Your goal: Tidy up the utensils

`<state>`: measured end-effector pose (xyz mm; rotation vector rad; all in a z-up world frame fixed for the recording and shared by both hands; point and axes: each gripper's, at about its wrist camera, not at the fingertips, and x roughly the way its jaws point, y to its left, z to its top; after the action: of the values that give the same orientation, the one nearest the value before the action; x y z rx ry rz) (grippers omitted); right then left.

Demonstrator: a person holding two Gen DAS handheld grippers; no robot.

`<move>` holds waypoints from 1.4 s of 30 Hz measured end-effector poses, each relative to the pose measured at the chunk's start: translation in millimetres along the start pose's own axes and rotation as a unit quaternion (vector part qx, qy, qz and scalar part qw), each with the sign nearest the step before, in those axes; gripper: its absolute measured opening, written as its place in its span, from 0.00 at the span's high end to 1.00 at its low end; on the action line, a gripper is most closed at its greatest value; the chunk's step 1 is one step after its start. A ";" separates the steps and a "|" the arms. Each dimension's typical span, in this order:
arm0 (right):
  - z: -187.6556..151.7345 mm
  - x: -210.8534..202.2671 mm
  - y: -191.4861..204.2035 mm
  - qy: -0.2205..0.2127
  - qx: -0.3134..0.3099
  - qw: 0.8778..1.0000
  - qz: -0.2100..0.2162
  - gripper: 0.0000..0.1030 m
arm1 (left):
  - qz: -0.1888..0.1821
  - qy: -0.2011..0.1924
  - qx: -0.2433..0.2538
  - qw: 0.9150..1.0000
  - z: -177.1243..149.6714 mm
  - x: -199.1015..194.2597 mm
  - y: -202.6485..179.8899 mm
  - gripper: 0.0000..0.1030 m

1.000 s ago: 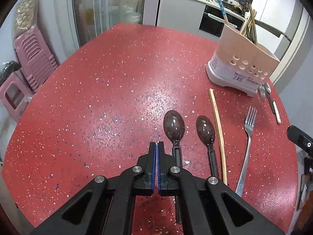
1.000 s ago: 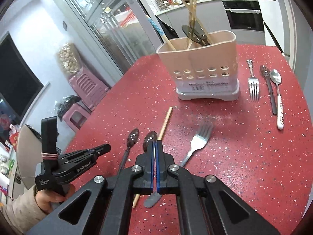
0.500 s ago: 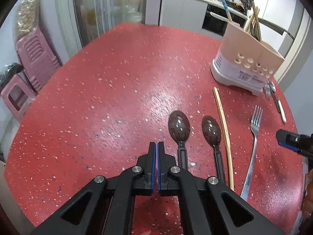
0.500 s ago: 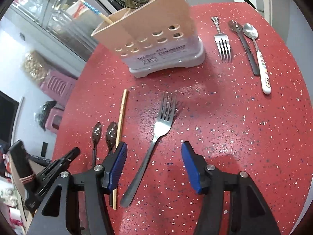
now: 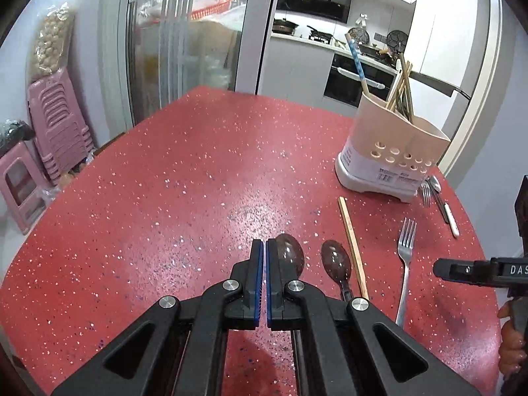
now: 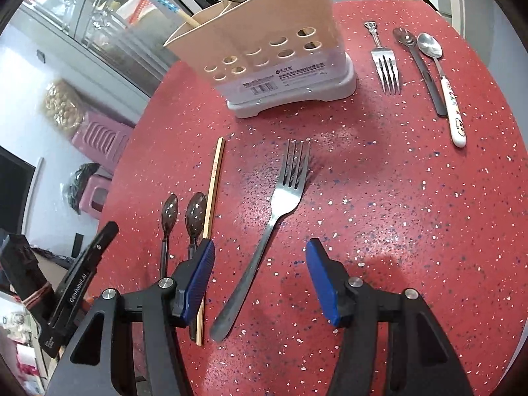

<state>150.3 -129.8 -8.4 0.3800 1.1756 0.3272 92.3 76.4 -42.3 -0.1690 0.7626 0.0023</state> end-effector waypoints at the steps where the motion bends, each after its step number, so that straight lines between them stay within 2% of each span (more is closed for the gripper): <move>1: -0.8 -0.3 -0.2 0.001 -0.001 1.000 0.000 0.40 | 0.004 -0.003 0.001 1.000 0.0 -0.9 0.1 0.76; 6: -2.0 4.5 1.4 0.004 0.003 1.000 0.003 0.40 | -0.011 -0.025 0.004 1.000 -1.5 -8.8 2.1 0.76; 9: -1.6 6.8 0.2 0.007 0.003 1.000 0.004 0.40 | 0.001 -0.018 0.020 1.000 -1.2 -10.0 -2.9 0.76; 13: -2.6 10.0 1.1 0.009 0.002 1.000 0.005 0.40 | 0.018 -0.030 -0.004 0.999 -2.6 -8.8 4.4 0.76; 16: -5.2 12.7 2.3 0.012 -0.001 1.000 0.004 0.40 | -0.072 0.000 -0.017 0.997 -3.3 -0.9 12.2 0.76; 17: -5.8 12.9 2.4 0.012 -0.001 1.000 0.004 0.40 | -0.083 0.006 -0.007 0.996 -3.6 -0.1 10.2 0.76; 20: -7.9 15.6 3.7 0.013 0.001 1.000 0.010 0.40 | -0.044 -0.026 0.032 0.998 -5.7 -8.4 1.8 0.76; 21: -9.2 16.6 5.2 0.014 0.000 1.000 0.014 0.40 | -0.041 -0.035 0.032 0.998 -6.0 -11.7 1.5 0.76; 24: -12.4 17.3 9.7 0.015 -0.009 1.000 0.018 0.40 | -0.057 -0.037 -0.001 0.998 -2.0 -18.4 7.8 0.76; 26: -13.7 15.8 11.8 0.013 -0.012 1.000 0.021 0.40 | -0.074 -0.041 -0.003 0.996 0.8 -25.3 7.7 0.76; 29: -18.2 6.9 18.0 -0.006 -0.021 0.999 0.039 0.40 | -0.103 -0.089 0.022 0.990 2.0 -55.4 -2.2 0.76; 32: -21.5 -1.8 22.5 -0.033 -0.019 0.998 0.058 0.40 | -0.103 -0.140 0.047 0.984 -0.2 -83.4 -13.5 0.76; 34: -21.7 -4.0 20.6 -0.044 -0.007 0.996 0.073 0.40 | -0.089 -0.157 0.051 0.982 1.5 -93.3 -17.2 0.76; 36: -22.0 -4.1 17.9 -0.045 0.002 0.996 0.082 0.40 | -0.082 -0.154 0.044 0.984 6.0 -96.2 -15.9 0.76; 38: -22.3 -4.9 16.1 -0.044 0.000 0.996 0.080 0.40 | -0.081 -0.135 0.032 0.987 11.0 -94.8 -11.8 0.76; 40: -23.4 -5.7 14.2 -0.046 0.001 0.996 0.080 0.40 | -0.107 -0.101 0.013 0.989 16.2 -88.7 -5.7 0.76; 42: -24.9 -6.6 12.2 -0.047 0.004 0.996 0.082 0.40 | -0.125 -0.087 0.010 0.988 15.8 -88.6 -3.9 0.76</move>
<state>124.1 -118.9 -5.8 0.4953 1.0568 0.4428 39.2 80.2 30.4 -0.2418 0.5636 -0.2248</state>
